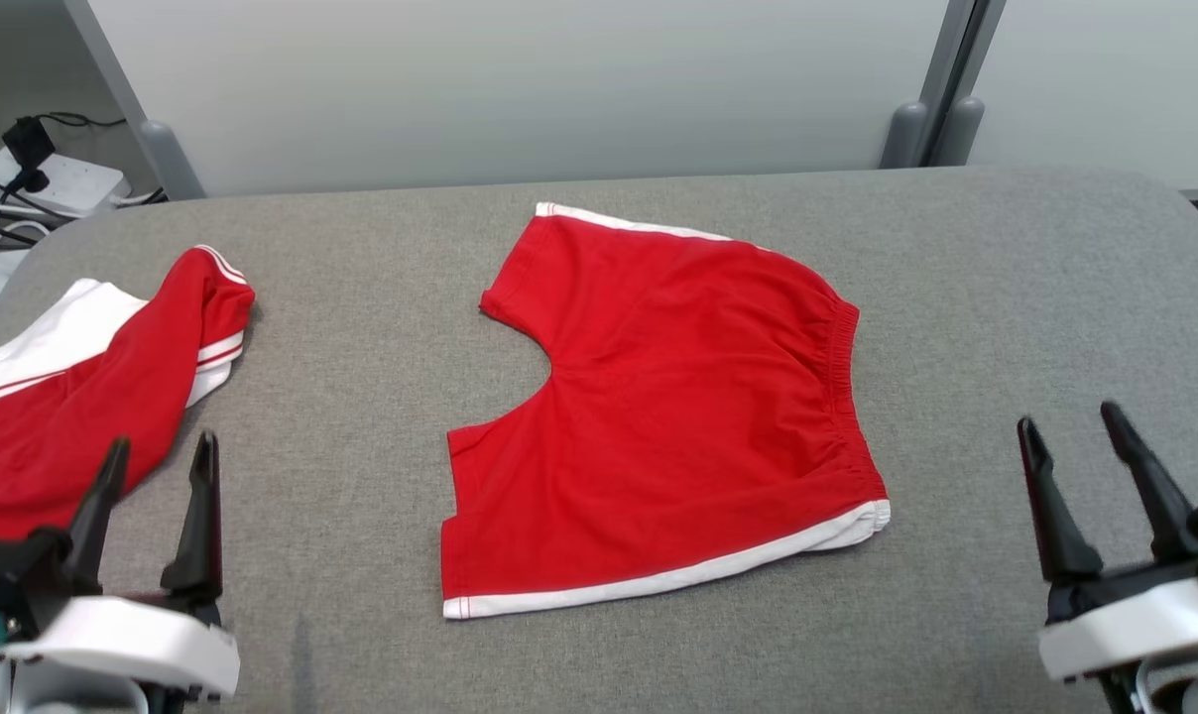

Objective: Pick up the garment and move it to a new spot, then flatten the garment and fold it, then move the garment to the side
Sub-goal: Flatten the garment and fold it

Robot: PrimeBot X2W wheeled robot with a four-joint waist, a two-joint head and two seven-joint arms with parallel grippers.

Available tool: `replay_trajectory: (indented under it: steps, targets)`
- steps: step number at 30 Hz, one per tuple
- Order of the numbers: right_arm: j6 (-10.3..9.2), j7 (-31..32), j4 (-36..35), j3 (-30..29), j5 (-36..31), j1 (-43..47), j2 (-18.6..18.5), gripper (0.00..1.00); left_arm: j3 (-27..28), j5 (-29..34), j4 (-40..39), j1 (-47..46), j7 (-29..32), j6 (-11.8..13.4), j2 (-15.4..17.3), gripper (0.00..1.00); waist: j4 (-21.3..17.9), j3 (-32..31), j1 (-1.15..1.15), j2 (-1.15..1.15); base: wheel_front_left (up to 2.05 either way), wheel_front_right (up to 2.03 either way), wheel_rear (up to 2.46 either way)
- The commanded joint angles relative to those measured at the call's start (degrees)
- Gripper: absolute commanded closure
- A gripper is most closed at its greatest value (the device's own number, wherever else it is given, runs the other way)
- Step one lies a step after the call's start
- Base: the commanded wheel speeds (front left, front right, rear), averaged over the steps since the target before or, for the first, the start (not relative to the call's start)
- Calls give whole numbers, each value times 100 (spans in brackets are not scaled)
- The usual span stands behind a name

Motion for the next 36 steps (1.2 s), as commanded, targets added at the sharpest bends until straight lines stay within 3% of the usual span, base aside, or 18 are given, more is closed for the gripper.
replay_trajectory:
  steps: [1,13,25,36]
  targets:
    - [0,35,-192,41,-116,104,-21,0,315,74,-54,-20,-59,-26,197,0,-9,-60,0,0,0,0,0]
    - [0,72,-302,-121,-453,948,485,0,703,635,-84,894,-81,-398,-180,0,-20,-375,0,0,0,0,0]
    - [0,137,-368,-94,-506,1161,581,0,862,877,88,1132,-81,-634,-526,0,-71,-453,0,0,0,0,0]
    - [0,105,-311,-39,-464,1128,619,0,935,893,154,1125,-82,-674,-597,0,-80,-444,0,0,0,0,0]
